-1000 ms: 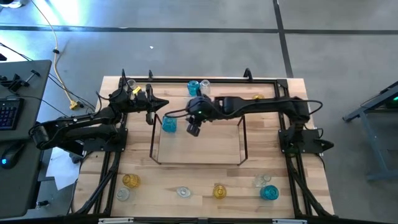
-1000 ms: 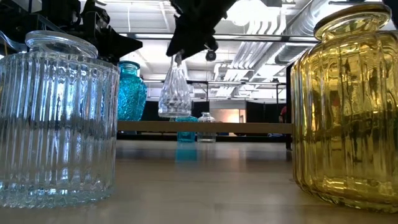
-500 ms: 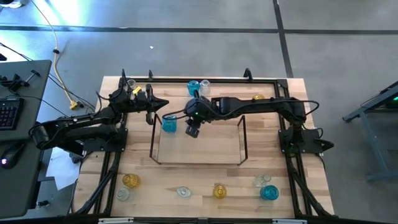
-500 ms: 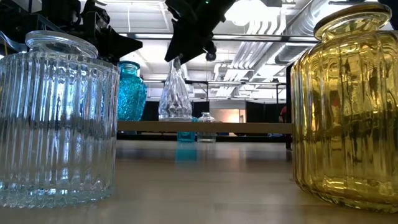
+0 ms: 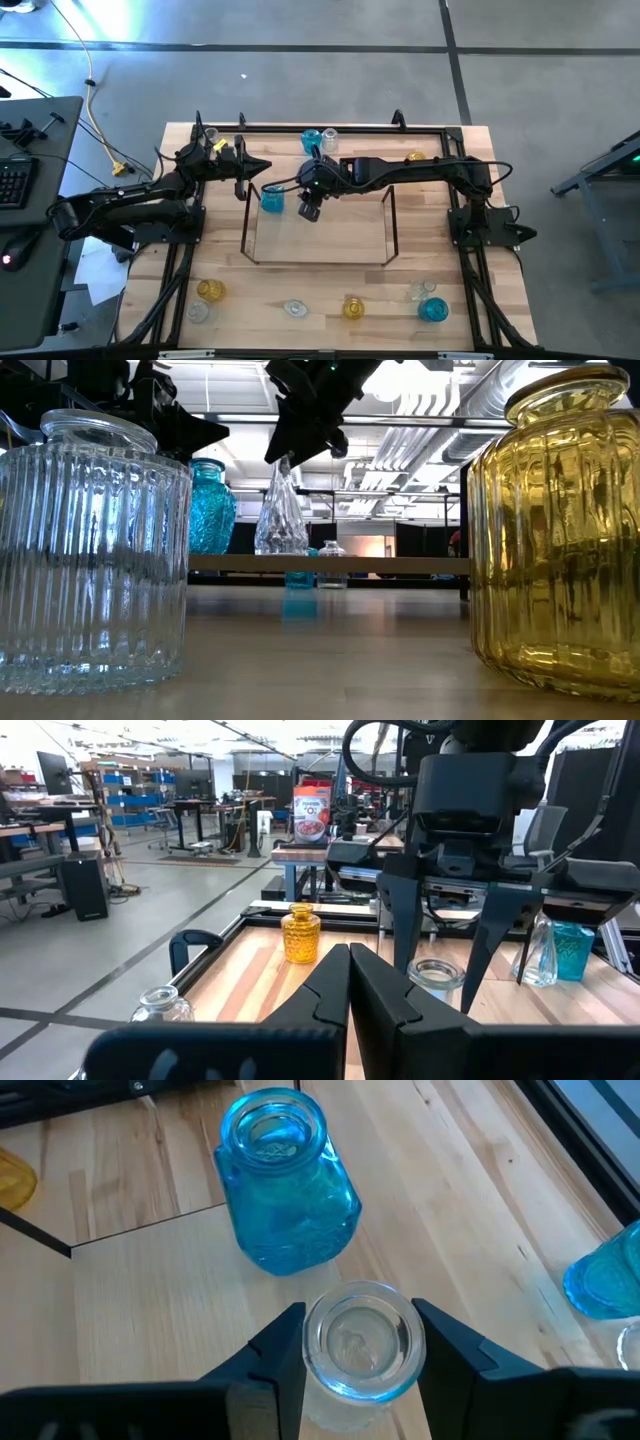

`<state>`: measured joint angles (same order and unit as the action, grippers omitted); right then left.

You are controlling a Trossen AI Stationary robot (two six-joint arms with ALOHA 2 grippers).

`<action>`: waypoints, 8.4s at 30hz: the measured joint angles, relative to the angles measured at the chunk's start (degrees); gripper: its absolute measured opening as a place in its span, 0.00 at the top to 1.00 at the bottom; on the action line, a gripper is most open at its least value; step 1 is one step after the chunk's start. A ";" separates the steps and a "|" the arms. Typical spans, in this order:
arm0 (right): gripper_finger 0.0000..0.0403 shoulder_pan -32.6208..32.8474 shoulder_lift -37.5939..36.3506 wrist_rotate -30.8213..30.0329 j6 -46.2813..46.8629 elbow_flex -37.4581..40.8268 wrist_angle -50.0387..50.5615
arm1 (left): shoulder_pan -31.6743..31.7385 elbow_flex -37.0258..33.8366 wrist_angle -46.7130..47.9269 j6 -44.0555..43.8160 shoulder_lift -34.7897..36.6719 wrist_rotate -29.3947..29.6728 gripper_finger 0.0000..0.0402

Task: Sort vases onto shelf
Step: Put the top right transparent vase on the shelf, then put the bottom left yellow vase on the shelf

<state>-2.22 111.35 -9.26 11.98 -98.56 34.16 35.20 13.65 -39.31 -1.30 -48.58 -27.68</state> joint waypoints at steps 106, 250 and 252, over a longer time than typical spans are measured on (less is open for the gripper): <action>1.00 19.45 -51.76 -28.01 -10.69 58.23 -37.31 | -32.94 45.60 95.08 -11.26 11.11 24.26 1.00; 1.00 19.61 -51.74 -24.98 -11.96 60.06 -43.85 | -48.23 83.67 114.60 -22.60 -38.49 9.49 1.00; 1.00 19.61 -51.74 -24.98 -11.97 60.06 -43.55 | -45.47 88.70 119.07 -17.26 -43.27 9.90 1.00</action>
<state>17.39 59.61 -34.24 0.01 -38.50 -9.39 -10.27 102.35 79.76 -18.56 -91.85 -17.78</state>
